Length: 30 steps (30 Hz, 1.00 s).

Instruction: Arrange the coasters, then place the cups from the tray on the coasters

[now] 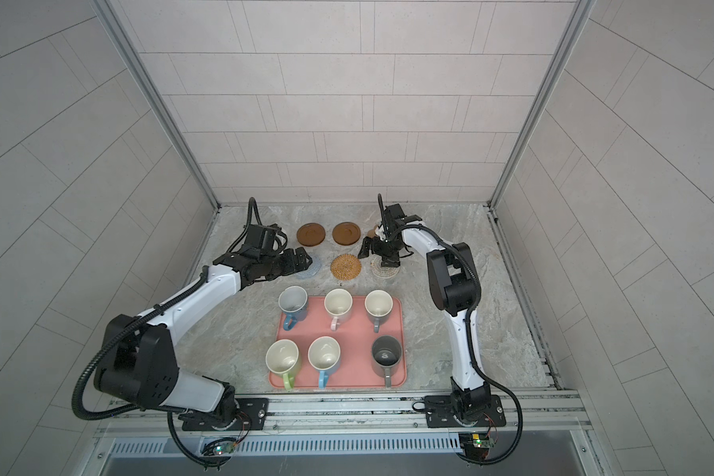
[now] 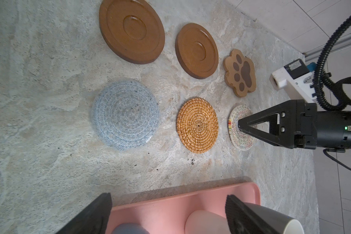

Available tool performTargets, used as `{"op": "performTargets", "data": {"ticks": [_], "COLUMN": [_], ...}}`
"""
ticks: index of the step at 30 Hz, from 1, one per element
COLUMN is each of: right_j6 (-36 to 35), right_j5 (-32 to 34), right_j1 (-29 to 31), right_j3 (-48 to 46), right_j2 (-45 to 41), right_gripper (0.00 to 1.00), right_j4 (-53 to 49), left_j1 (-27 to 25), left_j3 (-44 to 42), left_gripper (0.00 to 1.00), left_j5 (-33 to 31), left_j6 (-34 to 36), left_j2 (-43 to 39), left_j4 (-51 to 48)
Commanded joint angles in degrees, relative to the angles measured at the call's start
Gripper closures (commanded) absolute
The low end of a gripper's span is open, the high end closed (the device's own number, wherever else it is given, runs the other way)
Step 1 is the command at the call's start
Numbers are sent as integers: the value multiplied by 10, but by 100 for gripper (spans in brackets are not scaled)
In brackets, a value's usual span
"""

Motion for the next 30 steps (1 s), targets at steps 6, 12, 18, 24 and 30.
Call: {"op": "performTargets", "data": {"ticks": [6, 12, 18, 24, 30], "right_j6": [0, -21, -42, -55, -66], "right_j5": [1, 3, 28, 74, 112], "right_j1": [2, 1, -1, 0, 7], "right_j3": [49, 95, 116, 123, 110], "right_j2": [13, 8, -32, -77, -116], "right_gripper": [1, 1, 1, 1, 1], "right_j4": [-31, -78, -121, -157, -179], "left_j1": [5, 7, 8, 8, 9], "left_j3": [1, 1, -9, -30, -46], "left_gripper": [4, 4, 4, 4, 4], "left_j5": [-13, -14, -16, -32, -43], "left_j6": [10, 9, 8, -8, -16], "left_j2": [-15, -22, -40, -67, -85], "left_j4": [-1, 1, 11, 43, 62]}}
